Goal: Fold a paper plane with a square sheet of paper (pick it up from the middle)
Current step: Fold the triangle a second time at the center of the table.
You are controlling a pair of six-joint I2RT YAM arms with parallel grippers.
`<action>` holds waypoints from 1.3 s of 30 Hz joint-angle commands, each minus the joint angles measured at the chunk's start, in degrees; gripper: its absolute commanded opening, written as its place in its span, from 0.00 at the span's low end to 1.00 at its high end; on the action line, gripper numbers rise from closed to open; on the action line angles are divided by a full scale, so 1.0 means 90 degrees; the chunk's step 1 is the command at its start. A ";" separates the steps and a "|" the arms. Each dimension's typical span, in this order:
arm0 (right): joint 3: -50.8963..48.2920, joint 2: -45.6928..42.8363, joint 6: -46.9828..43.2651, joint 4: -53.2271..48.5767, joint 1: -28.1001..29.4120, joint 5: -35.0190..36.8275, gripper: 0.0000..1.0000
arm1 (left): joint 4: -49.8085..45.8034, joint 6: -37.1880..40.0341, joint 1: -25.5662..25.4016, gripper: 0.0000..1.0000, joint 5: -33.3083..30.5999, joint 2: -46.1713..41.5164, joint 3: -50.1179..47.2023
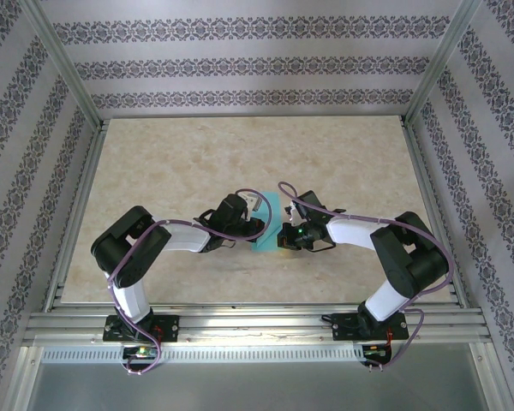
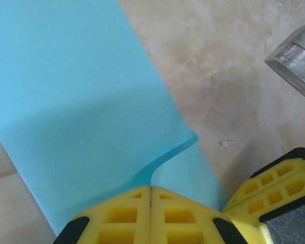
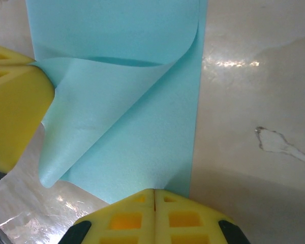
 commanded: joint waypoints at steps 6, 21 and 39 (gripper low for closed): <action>-0.0065 0.0044 -0.0213 -0.0827 -0.0099 0.0435 0.00 | 0.0091 0.0209 0.0071 0.00 -0.0101 0.0198 0.0046; -0.0035 -0.0025 -0.0283 -0.1006 -0.0123 0.0532 0.00 | 0.0308 0.0198 0.0159 0.00 -0.0154 0.0154 -0.0141; 0.0293 -0.0242 -0.0015 -0.0698 -0.0133 0.0045 0.00 | 0.0562 -0.0306 0.0158 0.00 0.0118 0.0382 -0.0448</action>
